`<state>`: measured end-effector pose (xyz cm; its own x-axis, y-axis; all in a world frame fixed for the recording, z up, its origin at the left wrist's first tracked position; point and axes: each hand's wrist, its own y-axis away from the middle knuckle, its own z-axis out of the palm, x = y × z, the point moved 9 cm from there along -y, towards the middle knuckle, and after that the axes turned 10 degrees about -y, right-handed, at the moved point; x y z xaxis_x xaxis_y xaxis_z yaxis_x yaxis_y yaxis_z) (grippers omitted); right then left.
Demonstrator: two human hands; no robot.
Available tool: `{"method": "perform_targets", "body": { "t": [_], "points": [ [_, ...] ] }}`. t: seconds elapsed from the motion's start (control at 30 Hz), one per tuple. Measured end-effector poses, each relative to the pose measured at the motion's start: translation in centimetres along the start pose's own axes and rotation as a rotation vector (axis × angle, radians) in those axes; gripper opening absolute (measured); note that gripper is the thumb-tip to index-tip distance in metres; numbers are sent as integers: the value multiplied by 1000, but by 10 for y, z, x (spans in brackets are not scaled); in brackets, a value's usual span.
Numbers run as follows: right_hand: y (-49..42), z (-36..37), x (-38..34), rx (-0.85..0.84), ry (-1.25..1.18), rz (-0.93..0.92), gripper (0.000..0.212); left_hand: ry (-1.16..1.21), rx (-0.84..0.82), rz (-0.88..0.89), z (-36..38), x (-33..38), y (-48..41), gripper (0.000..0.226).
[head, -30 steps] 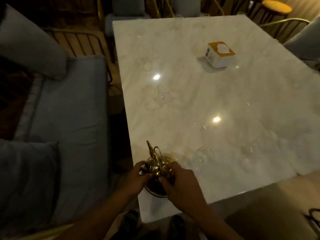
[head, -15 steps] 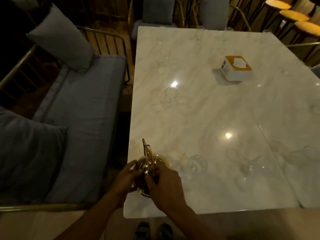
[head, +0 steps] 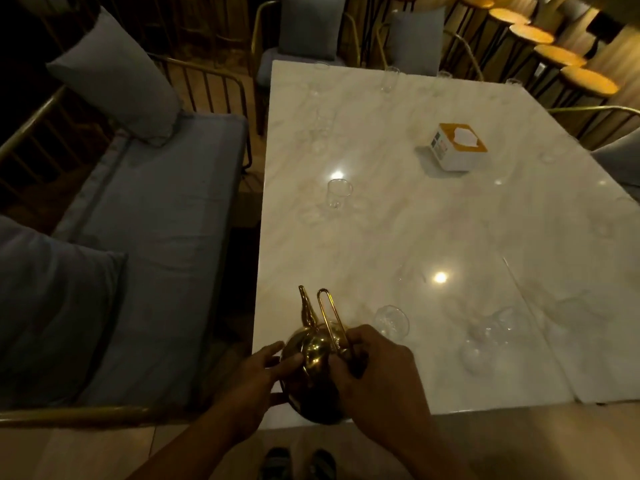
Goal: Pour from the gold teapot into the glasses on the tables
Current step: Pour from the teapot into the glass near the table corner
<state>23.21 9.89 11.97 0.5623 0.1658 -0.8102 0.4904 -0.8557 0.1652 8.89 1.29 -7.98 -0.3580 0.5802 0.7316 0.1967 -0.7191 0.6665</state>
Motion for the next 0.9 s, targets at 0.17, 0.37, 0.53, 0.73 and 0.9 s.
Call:
{"method": "perform_targets", "body": {
  "t": [0.17,0.37,0.53,0.73,0.9],
  "points": [
    [18,-38,-3,65,40,14,16,-13,-116,48,40,5,14,80],
    [30,-91,15,168,89,58,16,-17,-178,52,99,9,32,68],
    [32,-130,35,174,133,42,20,-11,-157,47,144,10,34,72],
    [22,-167,63,61,158,-6,16,35,-56,71,193,7,27,72],
    [7,-193,82,-24,170,-78,16,121,1,98,233,5,25,76]
  ]
}}
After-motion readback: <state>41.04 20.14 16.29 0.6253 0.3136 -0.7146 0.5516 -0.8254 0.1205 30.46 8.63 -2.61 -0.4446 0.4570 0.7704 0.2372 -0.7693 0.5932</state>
